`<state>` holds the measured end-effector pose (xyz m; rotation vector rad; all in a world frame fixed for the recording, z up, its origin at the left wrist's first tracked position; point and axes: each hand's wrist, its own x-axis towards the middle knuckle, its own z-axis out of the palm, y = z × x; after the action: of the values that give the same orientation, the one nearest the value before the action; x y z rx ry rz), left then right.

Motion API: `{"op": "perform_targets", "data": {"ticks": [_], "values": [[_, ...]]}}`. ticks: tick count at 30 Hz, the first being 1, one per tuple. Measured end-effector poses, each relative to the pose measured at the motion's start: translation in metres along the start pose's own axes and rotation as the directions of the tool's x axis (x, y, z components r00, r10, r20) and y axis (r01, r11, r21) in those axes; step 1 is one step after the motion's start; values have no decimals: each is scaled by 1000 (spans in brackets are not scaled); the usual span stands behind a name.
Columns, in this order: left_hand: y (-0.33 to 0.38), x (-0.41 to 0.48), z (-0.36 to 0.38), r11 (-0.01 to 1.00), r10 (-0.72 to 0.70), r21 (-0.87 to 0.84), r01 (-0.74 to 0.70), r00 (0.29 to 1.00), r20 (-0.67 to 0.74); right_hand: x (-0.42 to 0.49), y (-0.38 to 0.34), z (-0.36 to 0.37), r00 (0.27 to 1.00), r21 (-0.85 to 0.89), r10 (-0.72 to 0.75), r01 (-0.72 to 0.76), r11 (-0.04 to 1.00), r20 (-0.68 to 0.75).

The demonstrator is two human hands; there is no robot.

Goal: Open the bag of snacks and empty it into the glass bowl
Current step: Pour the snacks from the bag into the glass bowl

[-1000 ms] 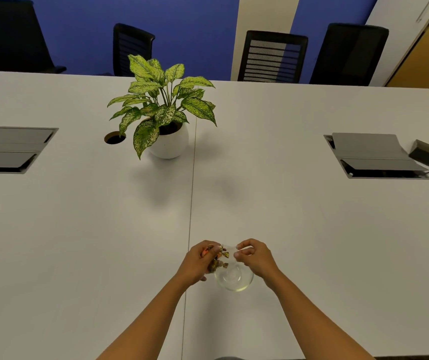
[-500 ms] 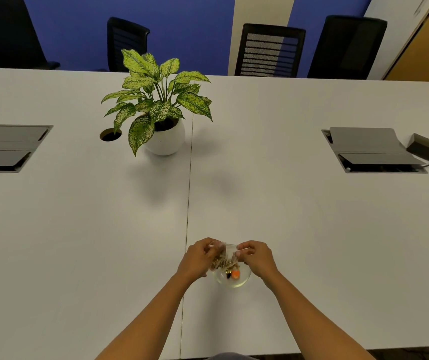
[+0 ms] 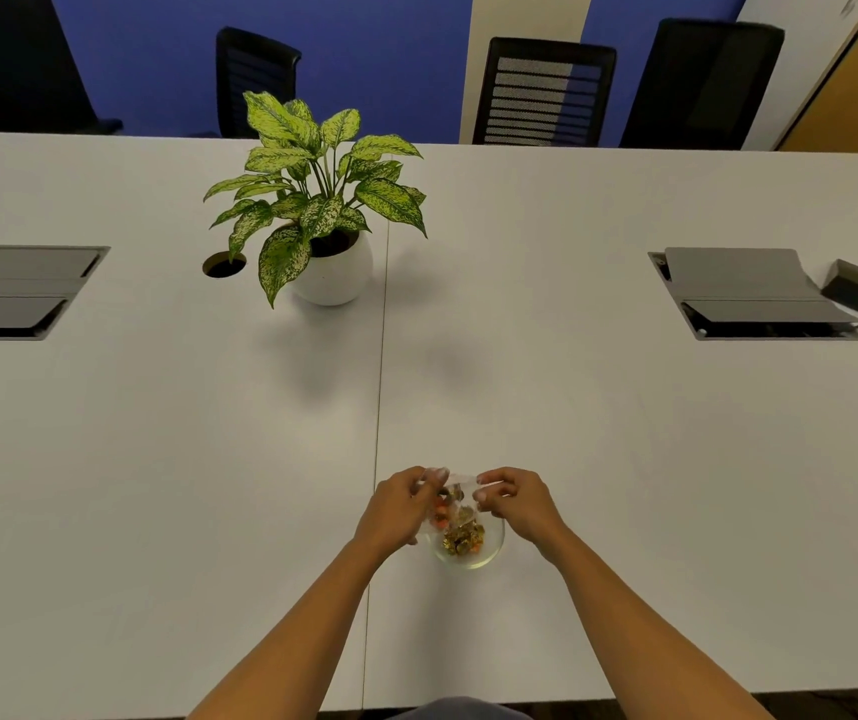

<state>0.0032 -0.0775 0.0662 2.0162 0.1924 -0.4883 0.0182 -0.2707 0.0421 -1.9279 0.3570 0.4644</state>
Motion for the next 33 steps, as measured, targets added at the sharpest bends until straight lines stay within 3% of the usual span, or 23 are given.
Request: {"op": "perform_targets", "data": {"ticks": [10, 20, 23, 25, 29, 31, 33], "values": [[-4, -4, 0, 1000, 1, 29, 0, 1000, -29, -2, 4, 5, 1000, 29, -4, 4, 1000, -16], [-1, -7, -1, 977, 84, 207, -60, 990, -111, -7, 6, 8, 998, 86, -13, 7, 996, 65], [-1, -8, -2, 998, 44, 48, -39, 993, -111, -11, 4, 9, 992, 146, -5, -14, 989, 126], [-1, -8, -4, 984, -25, -177, 8, 995, -93, -13, 4, 10, 980, 158, -3, -29, 987, 199], [-11, -9, -14, 754, -184, -629, 190, 980, 75, -15, 10, 15, 972, 175, -34, -8, 984, 234], [-23, -10, -17, 635, -183, -745, 206, 977, 114, -13, 10, 17, 978, 236, -44, -5, 972, 202], [-36, -12, -19, 589, -191, -790, 169, 979, 66, -10, 8, 19, 982, 306, -45, -14, 952, 184]]}}
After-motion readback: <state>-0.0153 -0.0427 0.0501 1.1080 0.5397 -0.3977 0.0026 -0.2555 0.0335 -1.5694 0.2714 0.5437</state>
